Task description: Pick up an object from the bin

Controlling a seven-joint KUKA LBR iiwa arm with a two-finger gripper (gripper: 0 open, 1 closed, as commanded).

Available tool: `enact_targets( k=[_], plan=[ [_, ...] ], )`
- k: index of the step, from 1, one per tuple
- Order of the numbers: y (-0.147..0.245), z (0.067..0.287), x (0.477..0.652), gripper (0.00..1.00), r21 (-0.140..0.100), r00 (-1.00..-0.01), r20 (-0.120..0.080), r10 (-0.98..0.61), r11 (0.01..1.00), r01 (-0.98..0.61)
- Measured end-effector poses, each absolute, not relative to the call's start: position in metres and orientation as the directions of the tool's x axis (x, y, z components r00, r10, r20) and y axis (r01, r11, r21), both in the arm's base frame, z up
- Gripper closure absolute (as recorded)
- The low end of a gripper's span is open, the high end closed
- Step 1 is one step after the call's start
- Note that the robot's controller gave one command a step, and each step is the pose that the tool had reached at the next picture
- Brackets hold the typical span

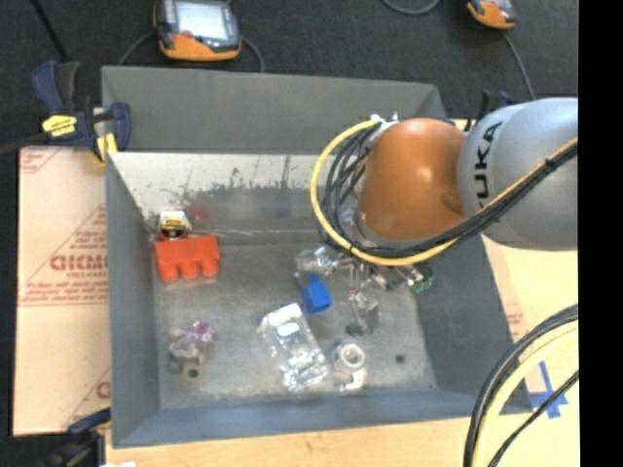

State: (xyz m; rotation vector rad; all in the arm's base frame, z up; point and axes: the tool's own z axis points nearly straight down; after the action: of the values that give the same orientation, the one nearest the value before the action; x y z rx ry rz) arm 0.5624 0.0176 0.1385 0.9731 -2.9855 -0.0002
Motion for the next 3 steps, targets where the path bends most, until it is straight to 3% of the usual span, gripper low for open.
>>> enact_targets(
  k=[1,2,3],
  plan=[
    [0.034,0.070,0.604,0.00,-0.005,-0.602,-0.006,-0.798,0.602,-0.798],
    [0.035,0.073,0.605,1.00,-0.006,-0.606,-0.009,-0.795,0.606,-0.795],
    [-0.018,0.176,0.605,1.00,-0.011,-0.613,-0.007,-0.790,0.613,-0.790]
  ],
)
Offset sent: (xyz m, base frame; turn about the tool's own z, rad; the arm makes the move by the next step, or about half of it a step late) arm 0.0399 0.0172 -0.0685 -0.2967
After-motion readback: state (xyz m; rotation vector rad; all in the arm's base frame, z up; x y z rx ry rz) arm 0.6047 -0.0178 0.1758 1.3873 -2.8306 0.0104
